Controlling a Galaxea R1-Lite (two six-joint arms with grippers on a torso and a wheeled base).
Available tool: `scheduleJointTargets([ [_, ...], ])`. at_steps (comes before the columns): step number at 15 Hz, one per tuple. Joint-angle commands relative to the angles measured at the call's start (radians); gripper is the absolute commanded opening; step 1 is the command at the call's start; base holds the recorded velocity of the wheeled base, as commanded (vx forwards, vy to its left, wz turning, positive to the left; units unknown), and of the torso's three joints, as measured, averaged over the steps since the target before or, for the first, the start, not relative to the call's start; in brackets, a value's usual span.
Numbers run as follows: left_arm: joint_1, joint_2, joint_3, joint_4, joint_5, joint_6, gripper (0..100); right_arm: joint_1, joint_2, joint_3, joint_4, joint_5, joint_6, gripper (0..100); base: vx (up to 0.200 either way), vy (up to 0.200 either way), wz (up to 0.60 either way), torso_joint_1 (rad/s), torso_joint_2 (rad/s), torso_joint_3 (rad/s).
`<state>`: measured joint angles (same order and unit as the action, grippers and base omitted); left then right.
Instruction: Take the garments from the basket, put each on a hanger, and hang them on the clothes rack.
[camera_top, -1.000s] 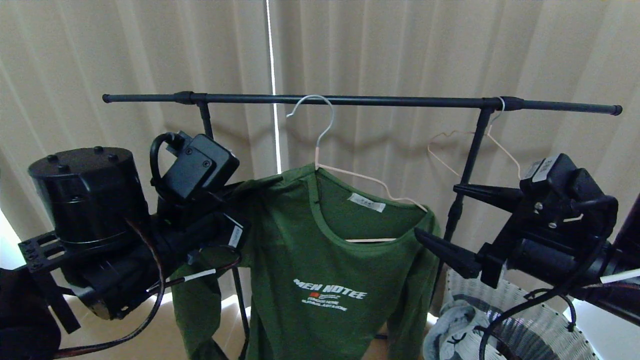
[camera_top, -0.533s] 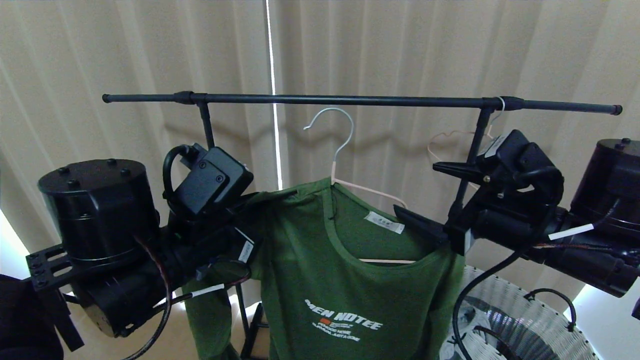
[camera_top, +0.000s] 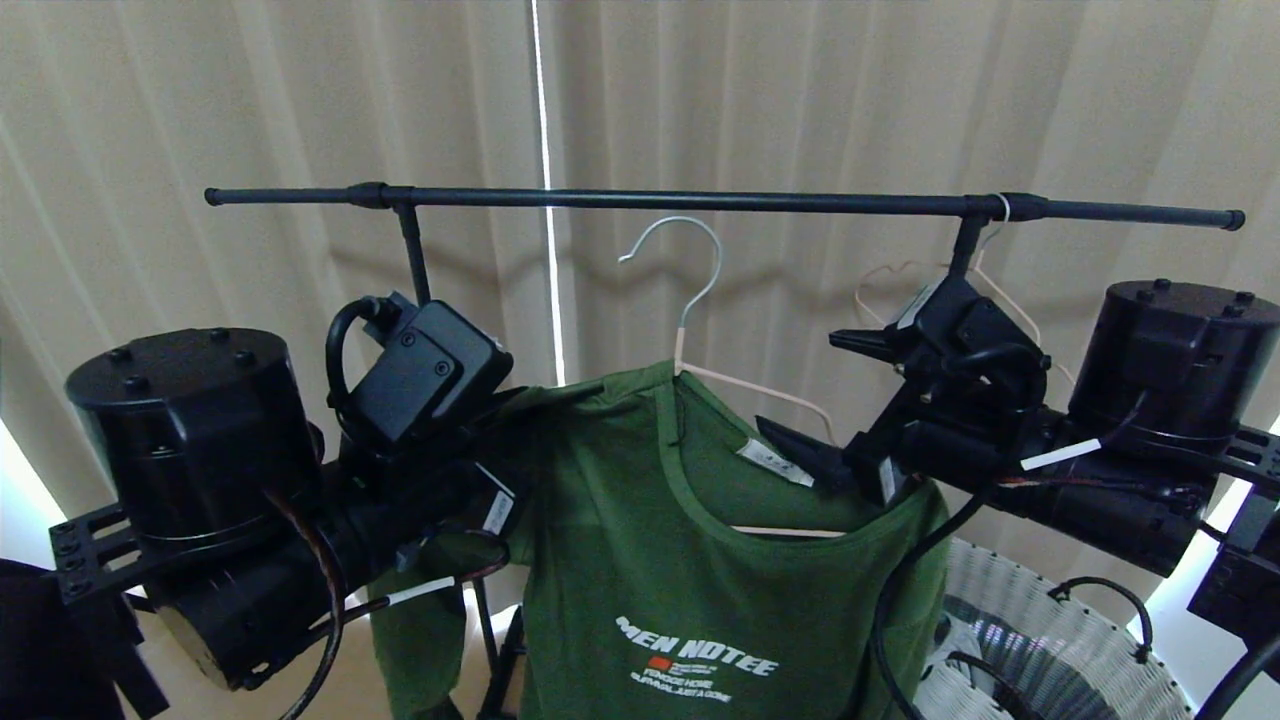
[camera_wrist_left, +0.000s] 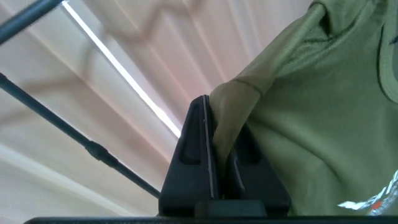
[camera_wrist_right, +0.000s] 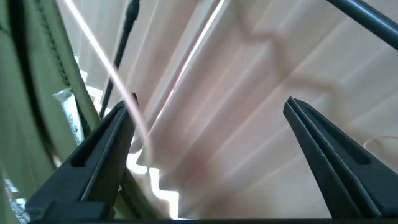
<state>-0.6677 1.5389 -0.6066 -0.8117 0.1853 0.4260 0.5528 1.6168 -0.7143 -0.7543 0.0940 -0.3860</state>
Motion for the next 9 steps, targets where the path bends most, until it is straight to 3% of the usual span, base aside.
scheduleJointTargets([
  [1,-0.004,0.001,0.002,-0.001,0.0,0.0,0,0.007,0.006,-0.001,0.0,0.0,-0.001,0,0.0,0.0,0.0,0.0,0.0,0.0],
  [9,-0.018,-0.003,0.025,-0.004,-0.004,0.0,0,0.021,-0.002,0.009,-0.007,0.0,-0.001,0,0.0,0.0,0.0,0.0,0.0,0.0],
])
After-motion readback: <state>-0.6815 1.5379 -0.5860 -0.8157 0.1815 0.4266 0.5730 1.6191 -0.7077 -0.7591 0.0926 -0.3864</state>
